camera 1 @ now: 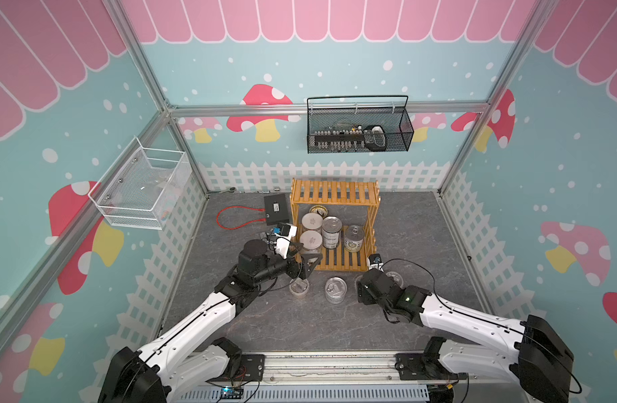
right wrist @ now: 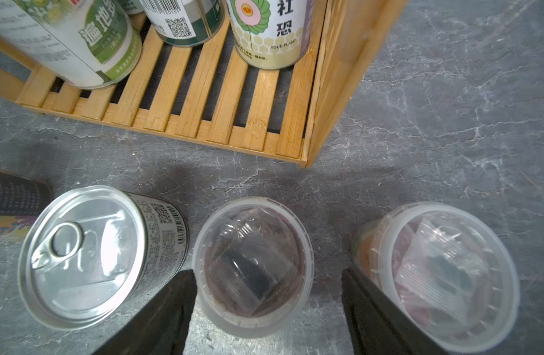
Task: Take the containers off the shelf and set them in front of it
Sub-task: 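Adjust the container at the center of the board, then pick up a container from the shelf.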
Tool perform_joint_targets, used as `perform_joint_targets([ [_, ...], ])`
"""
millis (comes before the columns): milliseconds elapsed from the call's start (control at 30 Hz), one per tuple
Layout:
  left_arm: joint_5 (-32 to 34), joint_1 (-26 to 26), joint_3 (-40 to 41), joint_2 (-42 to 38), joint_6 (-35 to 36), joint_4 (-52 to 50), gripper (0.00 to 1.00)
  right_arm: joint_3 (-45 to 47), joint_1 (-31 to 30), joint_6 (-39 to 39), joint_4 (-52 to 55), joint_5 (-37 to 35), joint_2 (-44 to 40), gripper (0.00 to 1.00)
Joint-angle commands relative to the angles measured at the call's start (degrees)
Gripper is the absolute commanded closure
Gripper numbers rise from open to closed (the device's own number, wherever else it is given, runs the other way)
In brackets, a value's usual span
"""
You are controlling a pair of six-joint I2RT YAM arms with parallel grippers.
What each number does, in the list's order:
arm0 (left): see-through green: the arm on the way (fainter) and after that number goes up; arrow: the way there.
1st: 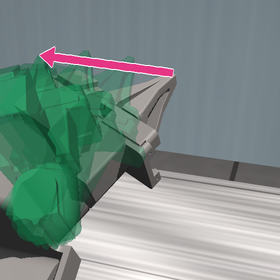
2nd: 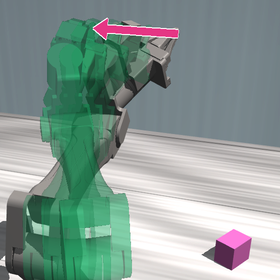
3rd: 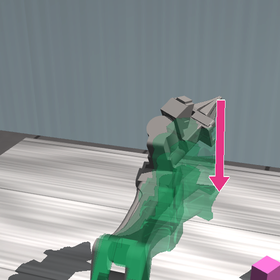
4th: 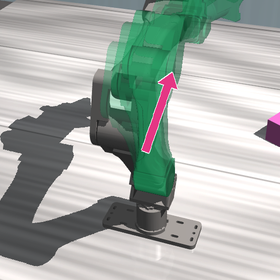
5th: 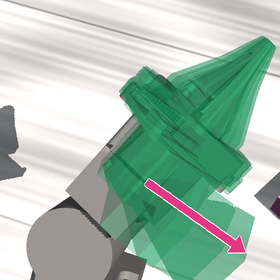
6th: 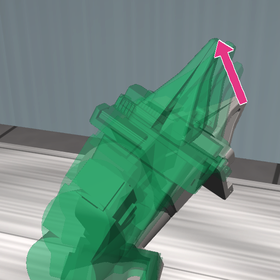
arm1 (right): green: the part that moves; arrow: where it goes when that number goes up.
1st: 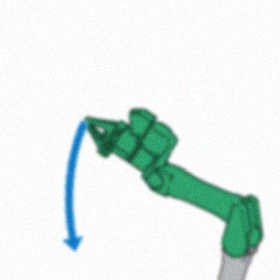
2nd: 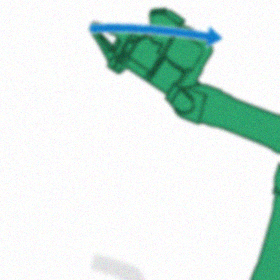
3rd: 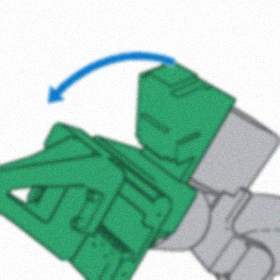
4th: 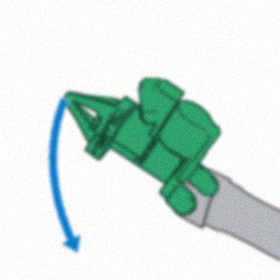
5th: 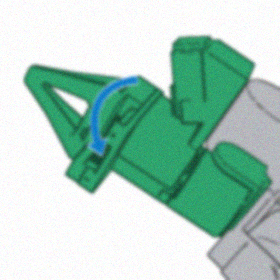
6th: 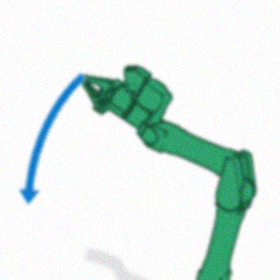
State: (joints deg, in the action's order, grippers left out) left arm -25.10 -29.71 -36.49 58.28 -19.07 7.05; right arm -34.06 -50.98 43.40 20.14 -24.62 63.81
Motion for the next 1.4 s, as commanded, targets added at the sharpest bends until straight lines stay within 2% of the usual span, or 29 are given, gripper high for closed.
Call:
perform_joint_targets([
  [0,0.5,-0.1,-1.7,-0.7,1.1,-0.7,0.01,-2.6,0.6,-2.3,0.2,-0.8,-1.7,0.20],
  [133,1.4,-0.1,-2.4,-0.9,1.6,-1.7,0.01,-6.4,1.0,-7.0,-1.0,-0.9,-2.2,0.18],
  [300,3.4,-0.1,-2.5,-1.5,1.9,-2.9,0.01,-9.6,1.0,-13.1,-10.1,5.2,-0.7,0.16],
  [500,5.5,0.9,-3.0,-2.9,1.9,-5.2,0.01,-14.0,0.2,-16.5,-19.0,10.1,7.5,0.14],
  [767,6.0,3.4,-2.6,-4.1,0.5,-6.1,0.01,-18.2,0.3,-25.2,-31.6,14.1,18.9,0.01],
  [900,6.3,4.0,-2.1,-4.5,0.0,-6.1,0.01,-19.2,2.0,-27.0,-37.5,16.8,23.3,0.01],
  [1233,6.0,4.7,-1.3,-5.5,-0.4,-6.2,0.01,-25.7,5.3,-27.7,-39.1,21.4,34.6,0.01],
  [1367,5.7,4.8,-1.4,-5.4,-0.3,-6.2,0.01,-28.4,5.5,-27.4,-36.5,20.1,37.7,0.01],
])
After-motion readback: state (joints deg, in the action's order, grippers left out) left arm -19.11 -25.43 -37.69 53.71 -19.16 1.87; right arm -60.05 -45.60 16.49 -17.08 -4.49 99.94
